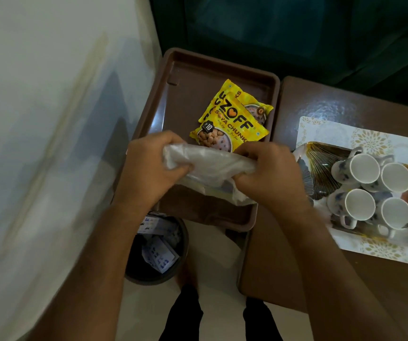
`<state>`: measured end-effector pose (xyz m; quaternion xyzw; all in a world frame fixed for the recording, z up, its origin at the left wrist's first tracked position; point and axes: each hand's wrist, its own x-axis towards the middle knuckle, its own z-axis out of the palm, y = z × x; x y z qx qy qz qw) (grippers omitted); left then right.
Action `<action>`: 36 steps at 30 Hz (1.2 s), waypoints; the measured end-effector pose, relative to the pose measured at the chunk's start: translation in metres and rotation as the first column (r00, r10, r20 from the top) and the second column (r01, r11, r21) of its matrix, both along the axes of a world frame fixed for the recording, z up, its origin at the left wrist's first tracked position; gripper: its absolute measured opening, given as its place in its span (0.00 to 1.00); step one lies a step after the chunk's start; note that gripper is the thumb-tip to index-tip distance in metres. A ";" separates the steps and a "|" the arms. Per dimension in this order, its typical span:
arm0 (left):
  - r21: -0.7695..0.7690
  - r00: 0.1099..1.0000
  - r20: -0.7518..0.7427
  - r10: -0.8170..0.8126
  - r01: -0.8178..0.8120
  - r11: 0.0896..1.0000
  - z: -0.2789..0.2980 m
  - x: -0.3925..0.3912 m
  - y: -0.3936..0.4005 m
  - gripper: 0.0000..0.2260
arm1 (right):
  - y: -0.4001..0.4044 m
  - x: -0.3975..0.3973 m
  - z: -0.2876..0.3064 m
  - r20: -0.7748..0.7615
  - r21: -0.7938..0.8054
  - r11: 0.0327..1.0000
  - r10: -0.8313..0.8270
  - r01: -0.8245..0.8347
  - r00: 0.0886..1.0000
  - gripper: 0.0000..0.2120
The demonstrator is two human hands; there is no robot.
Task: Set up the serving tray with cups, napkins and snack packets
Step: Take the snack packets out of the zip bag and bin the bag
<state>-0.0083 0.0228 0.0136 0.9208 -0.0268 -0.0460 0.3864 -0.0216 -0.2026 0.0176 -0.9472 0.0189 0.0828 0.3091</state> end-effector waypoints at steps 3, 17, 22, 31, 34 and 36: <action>0.139 0.994 0.105 0.018 -0.033 0.990 0.005 -0.006 -0.012 0.10 | 0.010 -0.001 0.005 0.085 -0.141 0.990 -0.010 0.022 0.996 0.22; 0.094 0.920 0.072 0.385 -0.390 0.916 0.018 -0.035 -0.097 0.08 | 0.025 0.005 0.010 0.101 -0.108 0.969 -0.210 0.220 0.973 0.15; -0.341 0.721 -0.491 0.489 -0.676 0.653 0.015 -0.021 -0.122 0.18 | 0.013 0.009 -0.002 -0.093 0.578 0.701 -0.454 0.419 0.886 0.23; -0.579 0.579 -0.814 0.049 -0.815 0.008 0.010 -0.019 -0.106 0.23 | 0.007 0.003 0.003 -0.081 0.605 0.786 -0.097 0.127 0.992 0.21; -0.516 0.525 -0.828 0.198 -0.851 0.099 0.006 -0.021 -0.107 0.22 | 0.007 -0.002 0.004 0.011 0.457 0.890 0.002 -0.007 1.000 0.23; -0.508 0.505 -0.791 0.345 -0.857 0.089 0.004 -0.027 -0.103 0.14 | 0.005 -0.002 0.003 0.003 0.473 0.881 0.001 -0.002 1.000 0.27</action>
